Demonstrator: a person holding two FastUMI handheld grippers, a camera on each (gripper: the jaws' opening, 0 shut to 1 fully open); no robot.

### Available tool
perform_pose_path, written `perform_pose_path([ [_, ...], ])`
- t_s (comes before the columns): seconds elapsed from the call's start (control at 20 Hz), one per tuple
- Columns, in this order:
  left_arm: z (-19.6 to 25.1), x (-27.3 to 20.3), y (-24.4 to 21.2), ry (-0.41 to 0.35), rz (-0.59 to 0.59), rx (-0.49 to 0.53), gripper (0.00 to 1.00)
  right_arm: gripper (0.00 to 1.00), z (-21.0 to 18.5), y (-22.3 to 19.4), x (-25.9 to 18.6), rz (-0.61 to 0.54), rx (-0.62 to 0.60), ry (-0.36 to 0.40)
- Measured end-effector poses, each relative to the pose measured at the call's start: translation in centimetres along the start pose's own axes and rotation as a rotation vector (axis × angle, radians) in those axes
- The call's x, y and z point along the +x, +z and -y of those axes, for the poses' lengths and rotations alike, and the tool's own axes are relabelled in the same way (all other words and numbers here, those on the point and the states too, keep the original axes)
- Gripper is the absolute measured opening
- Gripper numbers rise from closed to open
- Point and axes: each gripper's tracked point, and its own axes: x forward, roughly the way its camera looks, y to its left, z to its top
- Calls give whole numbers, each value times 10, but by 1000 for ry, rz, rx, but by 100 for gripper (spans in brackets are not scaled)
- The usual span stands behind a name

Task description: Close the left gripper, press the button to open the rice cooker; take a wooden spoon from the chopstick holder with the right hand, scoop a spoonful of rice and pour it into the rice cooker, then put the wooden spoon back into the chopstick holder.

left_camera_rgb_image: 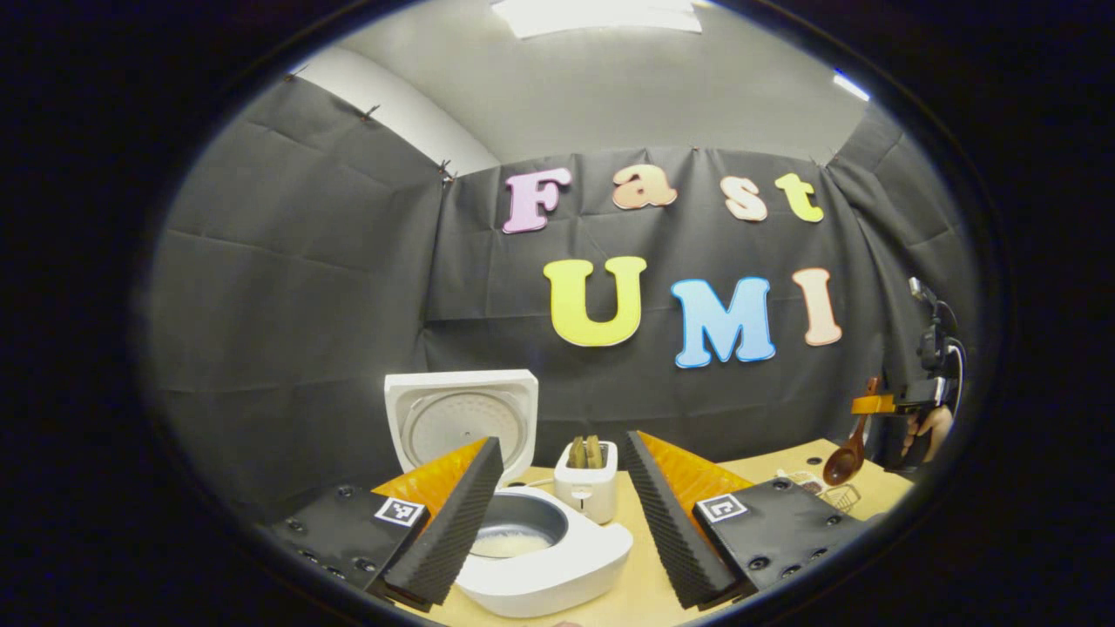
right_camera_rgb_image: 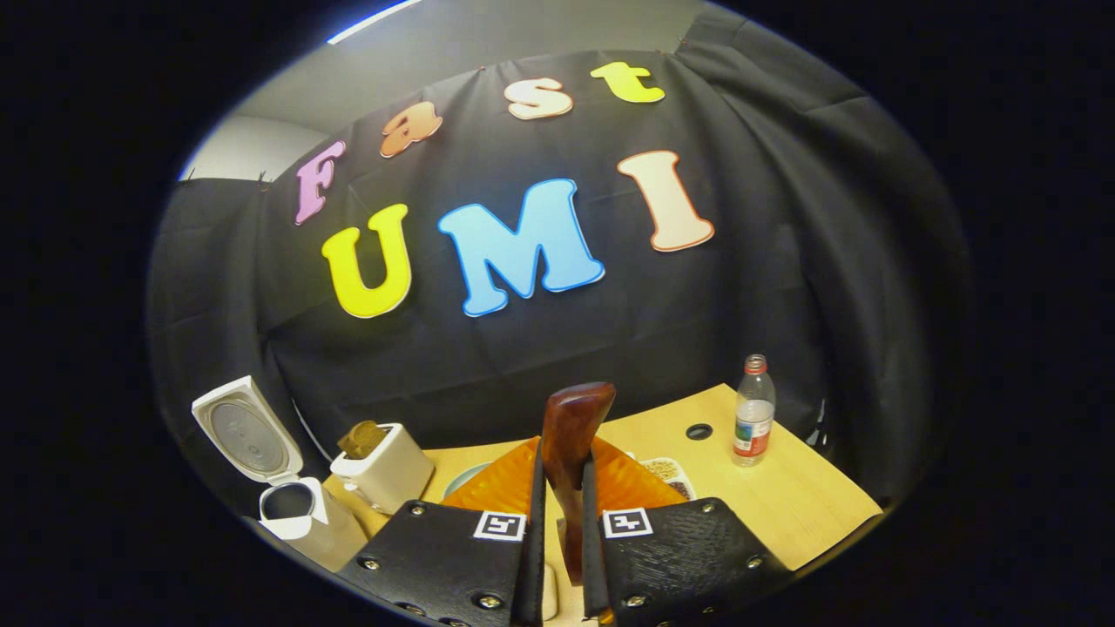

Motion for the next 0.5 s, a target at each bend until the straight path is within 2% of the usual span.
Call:
perform_pose_path([
  [0.15, -3, -2, 0, 13, -10, 18, 95, 18, 24, -15, 7, -26, -1, -51],
  [0.2, -4, -3, 0, 16, -12, 23, 98, 18, 30, -21, 9, -35, -1, -64],
  [0.3, -5, -4, 1, 24, -13, 36, 98, 18, 41, -35, 12, -58, -4, -93],
  [0.5, -10, -6, 3, 35, -11, 57, 95, 18, 53, -53, 12, -88, 27, -115],
])
